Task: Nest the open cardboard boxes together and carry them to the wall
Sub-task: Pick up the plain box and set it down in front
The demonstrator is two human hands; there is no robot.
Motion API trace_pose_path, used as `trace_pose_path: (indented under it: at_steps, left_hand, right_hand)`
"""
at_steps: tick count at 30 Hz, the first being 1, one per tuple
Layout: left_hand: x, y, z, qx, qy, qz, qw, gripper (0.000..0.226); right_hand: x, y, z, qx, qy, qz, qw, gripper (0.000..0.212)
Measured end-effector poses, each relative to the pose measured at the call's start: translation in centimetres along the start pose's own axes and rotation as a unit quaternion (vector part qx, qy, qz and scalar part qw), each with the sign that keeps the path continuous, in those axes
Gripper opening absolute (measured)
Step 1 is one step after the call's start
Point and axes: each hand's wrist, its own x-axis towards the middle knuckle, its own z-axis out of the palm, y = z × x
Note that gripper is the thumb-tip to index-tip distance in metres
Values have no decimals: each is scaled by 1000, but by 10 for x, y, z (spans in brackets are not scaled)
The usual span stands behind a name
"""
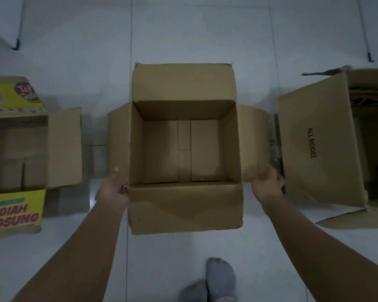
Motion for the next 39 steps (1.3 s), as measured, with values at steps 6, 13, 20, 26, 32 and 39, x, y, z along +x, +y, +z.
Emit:
trace_pose_path:
  at_steps: [6, 13, 20, 26, 32, 39]
  left_hand:
    - [16, 3, -2, 3, 5, 8, 1000, 12]
    - [11, 18, -17, 57, 35, 52, 996, 31]
    - [-18, 42, -33, 211, 137, 225, 941, 47]
    - [-41, 63, -11, 415, 61, 382, 823, 73]
    - [-64, 55, 1, 672, 47, 375, 637, 90]
    - [-154, 57, -5, 601, 63, 417, 679, 84]
  right_hand:
    - [26, -1, 14, 310, -9, 152, 939, 84]
    - [16, -6, 28, 423, 77, 192, 882, 91]
    - [-33, -19, 23, 413, 167, 63, 893, 85]
    - [-62, -33, 14, 82, 182, -169, 965, 44]
    - [-60, -65, 5, -78, 10, -209, 975, 91]
    - [-104, -78, -39, -106, 61, -235, 964, 87]
